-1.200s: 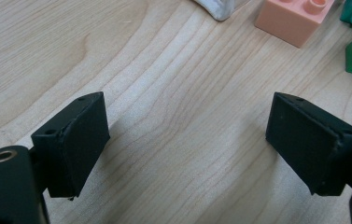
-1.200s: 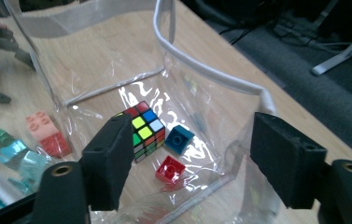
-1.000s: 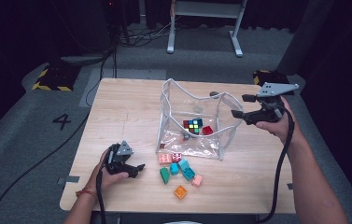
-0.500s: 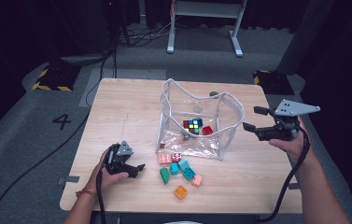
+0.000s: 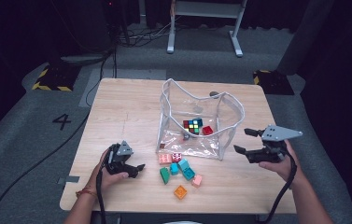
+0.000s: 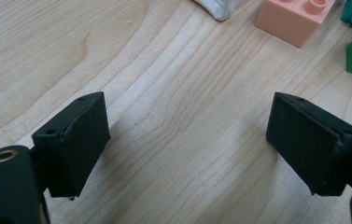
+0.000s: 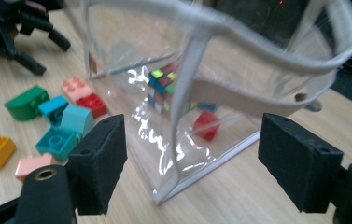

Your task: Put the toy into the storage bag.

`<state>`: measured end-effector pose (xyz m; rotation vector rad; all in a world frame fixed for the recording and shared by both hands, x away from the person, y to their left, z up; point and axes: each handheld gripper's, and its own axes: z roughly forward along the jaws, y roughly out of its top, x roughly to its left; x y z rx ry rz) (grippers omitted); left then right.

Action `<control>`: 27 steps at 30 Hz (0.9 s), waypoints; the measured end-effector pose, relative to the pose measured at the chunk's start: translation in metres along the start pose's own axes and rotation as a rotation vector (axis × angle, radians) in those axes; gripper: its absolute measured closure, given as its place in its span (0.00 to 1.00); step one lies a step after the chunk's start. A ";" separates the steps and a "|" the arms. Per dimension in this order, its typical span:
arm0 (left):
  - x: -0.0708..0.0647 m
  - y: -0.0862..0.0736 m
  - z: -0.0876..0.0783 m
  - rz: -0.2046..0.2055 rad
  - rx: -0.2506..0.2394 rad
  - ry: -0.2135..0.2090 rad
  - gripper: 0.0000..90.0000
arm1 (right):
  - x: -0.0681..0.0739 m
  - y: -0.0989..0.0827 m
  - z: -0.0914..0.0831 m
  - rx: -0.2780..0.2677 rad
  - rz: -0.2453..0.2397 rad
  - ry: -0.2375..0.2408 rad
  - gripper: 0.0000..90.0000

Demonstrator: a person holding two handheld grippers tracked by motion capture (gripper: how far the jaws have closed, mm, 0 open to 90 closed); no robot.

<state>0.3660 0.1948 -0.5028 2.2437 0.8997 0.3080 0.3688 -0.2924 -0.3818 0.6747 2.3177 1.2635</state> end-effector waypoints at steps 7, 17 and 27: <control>0.000 0.000 0.000 -0.001 0.000 0.000 0.15 | 0.019 -0.019 0.015 0.015 0.008 0.041 0.28; 0.000 0.000 0.000 0.001 0.000 0.000 0.15 | 0.047 -0.036 0.041 0.068 -0.009 0.132 0.29; 0.000 0.000 0.000 0.001 0.000 0.000 0.15 | 0.082 -0.048 0.073 0.127 -0.040 0.252 0.29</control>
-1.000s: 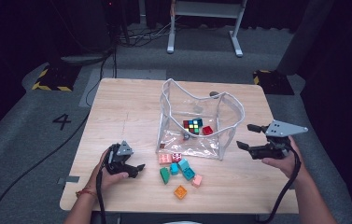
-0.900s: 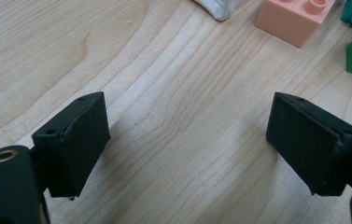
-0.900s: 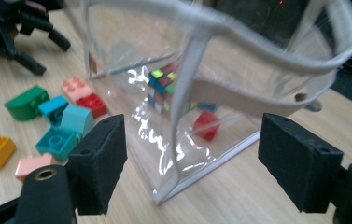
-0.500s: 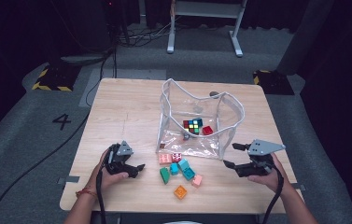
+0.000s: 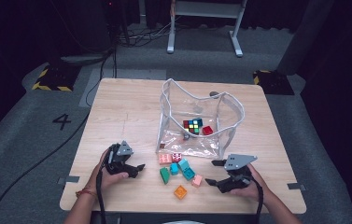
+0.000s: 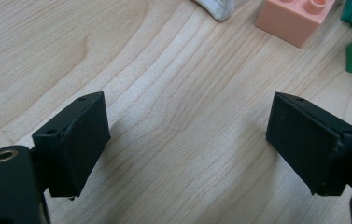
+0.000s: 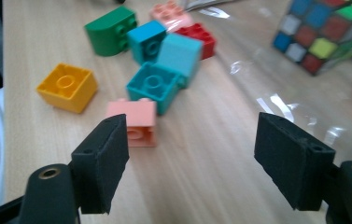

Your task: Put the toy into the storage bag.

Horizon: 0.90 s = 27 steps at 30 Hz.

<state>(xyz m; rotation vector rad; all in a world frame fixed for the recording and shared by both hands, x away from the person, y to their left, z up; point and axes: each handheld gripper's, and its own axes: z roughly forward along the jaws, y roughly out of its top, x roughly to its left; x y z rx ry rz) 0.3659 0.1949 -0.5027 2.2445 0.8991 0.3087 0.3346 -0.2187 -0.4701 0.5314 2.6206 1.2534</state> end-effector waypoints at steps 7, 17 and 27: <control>0.000 0.000 0.000 0.000 0.000 0.000 0.15 | 0.017 0.001 0.024 0.035 -0.023 0.051 0.31; 0.000 0.000 0.000 -0.001 0.000 0.000 0.15 | 0.025 -0.001 0.041 0.049 -0.039 0.055 0.64; 0.000 0.000 0.000 0.000 0.000 0.000 0.15 | 0.012 -0.002 0.018 0.023 -0.052 0.059 0.66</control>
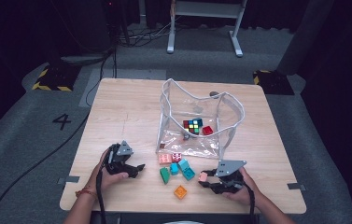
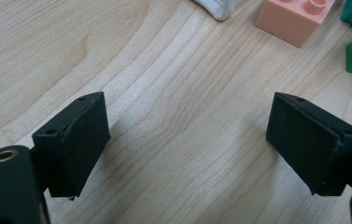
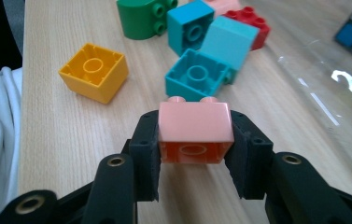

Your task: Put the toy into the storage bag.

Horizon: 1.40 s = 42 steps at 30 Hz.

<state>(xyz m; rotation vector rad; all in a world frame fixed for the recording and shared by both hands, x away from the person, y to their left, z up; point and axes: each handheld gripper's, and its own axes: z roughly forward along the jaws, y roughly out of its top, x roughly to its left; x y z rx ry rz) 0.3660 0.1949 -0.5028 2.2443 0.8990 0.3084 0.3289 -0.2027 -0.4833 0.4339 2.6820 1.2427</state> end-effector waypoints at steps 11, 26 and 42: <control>0.000 0.000 0.000 -0.001 0.000 0.000 0.15 | -0.026 -0.007 -0.049 -0.042 0.040 -0.099 0.66; 0.000 0.000 0.000 0.000 0.000 0.000 0.15 | -0.064 -0.017 -0.092 -0.073 0.105 -0.266 0.66; 0.000 0.000 0.000 -0.001 0.000 0.000 0.15 | -0.134 0.003 -0.116 -0.075 0.181 -0.403 0.66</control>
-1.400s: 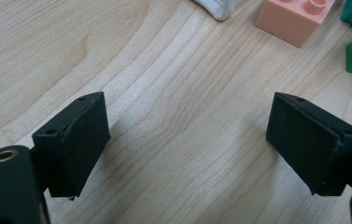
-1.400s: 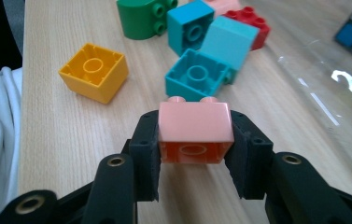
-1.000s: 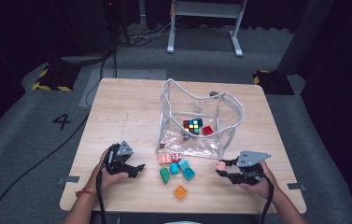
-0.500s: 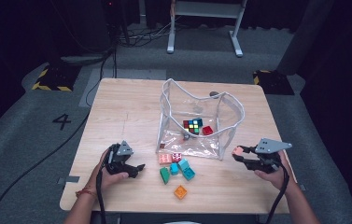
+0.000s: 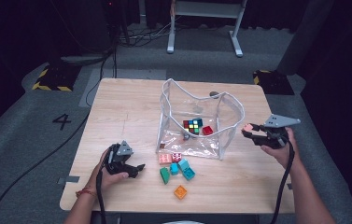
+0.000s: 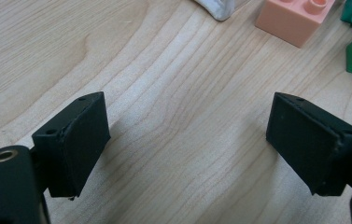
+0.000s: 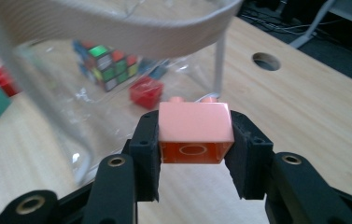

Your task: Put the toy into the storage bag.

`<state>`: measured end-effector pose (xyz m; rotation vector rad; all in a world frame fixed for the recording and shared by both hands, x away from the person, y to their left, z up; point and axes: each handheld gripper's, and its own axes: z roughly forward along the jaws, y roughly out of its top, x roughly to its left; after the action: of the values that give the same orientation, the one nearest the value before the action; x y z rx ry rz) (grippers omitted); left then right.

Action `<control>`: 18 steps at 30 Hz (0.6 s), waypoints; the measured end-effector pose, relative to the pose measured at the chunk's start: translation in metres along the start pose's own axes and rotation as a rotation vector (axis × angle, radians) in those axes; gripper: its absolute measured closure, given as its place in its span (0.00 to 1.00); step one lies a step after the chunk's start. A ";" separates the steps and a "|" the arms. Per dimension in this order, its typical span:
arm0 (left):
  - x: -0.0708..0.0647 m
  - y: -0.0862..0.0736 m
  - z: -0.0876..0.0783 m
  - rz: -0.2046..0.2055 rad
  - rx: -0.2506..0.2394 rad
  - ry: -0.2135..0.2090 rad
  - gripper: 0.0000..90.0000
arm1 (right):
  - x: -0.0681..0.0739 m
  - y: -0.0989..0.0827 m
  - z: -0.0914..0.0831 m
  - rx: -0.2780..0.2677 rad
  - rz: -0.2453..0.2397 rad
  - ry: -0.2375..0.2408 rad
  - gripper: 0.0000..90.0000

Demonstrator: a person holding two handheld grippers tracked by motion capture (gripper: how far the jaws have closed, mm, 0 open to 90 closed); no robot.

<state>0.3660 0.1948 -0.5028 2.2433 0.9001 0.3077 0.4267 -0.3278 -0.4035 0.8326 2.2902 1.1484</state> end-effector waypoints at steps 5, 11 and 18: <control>0.000 0.000 0.000 -0.001 0.000 0.000 0.15 | -0.017 0.019 -0.003 -0.010 0.002 -0.040 0.66; 0.000 0.000 0.000 0.000 0.000 0.000 0.15 | -0.032 0.039 -0.008 -0.031 0.009 -0.071 0.66; 0.000 0.000 0.000 -0.001 0.000 0.000 0.15 | -0.040 0.067 -0.016 -0.053 -0.019 -0.096 0.66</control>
<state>0.3660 0.1948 -0.5028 2.2427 0.9005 0.3070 0.4670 -0.3326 -0.3349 0.8261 2.1763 1.1310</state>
